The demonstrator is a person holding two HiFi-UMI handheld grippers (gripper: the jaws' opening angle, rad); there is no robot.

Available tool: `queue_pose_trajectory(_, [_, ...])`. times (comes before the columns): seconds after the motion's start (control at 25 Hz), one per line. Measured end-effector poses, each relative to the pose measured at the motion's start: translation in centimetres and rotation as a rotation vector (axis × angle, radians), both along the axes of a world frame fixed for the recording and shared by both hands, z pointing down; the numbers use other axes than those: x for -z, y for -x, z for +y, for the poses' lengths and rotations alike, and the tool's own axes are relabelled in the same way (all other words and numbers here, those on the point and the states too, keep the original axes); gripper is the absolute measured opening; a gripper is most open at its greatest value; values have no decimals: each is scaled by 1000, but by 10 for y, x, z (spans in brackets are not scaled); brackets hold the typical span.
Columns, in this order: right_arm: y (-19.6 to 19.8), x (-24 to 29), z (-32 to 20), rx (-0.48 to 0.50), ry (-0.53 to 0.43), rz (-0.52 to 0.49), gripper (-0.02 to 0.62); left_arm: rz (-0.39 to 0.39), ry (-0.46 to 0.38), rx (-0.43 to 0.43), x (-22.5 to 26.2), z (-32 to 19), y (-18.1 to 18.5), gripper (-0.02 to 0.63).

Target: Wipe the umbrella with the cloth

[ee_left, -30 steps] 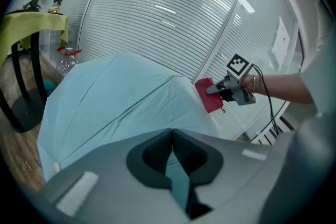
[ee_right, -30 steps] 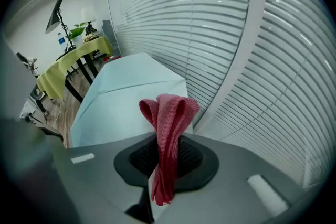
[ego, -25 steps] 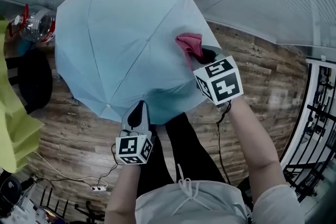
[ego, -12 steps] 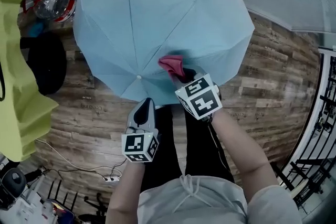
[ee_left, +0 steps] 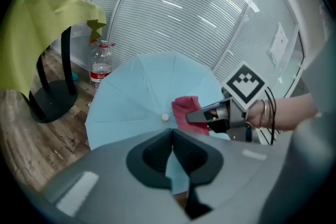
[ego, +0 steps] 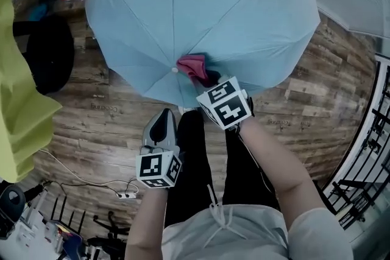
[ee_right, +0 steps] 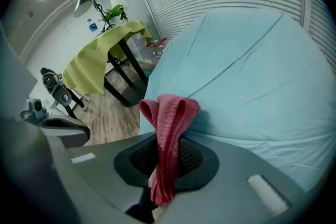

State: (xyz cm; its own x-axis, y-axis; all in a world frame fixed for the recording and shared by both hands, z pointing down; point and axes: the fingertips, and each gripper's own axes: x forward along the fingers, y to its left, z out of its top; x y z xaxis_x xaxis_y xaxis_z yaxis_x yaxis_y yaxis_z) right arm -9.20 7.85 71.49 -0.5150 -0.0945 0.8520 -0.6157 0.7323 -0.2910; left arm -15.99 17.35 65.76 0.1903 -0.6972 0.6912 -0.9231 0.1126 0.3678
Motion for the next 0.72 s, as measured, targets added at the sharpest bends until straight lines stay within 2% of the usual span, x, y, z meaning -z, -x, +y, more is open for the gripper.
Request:
queue_pose_trajectory(0.28, [-15, -9, -15, -12, -22, 26, 57, 3, 37, 12, -16, 14, -3, 6])
queue_pose_trajectory(0.48, [-34, -4, -31, -2, -18, 33, 57, 2, 33, 32, -13, 0, -10, 6])
queue_pose_trajectory(0.72, [-71, 8, -52, 7, -22, 42, 57, -4, 22, 26, -3, -28, -39, 6])
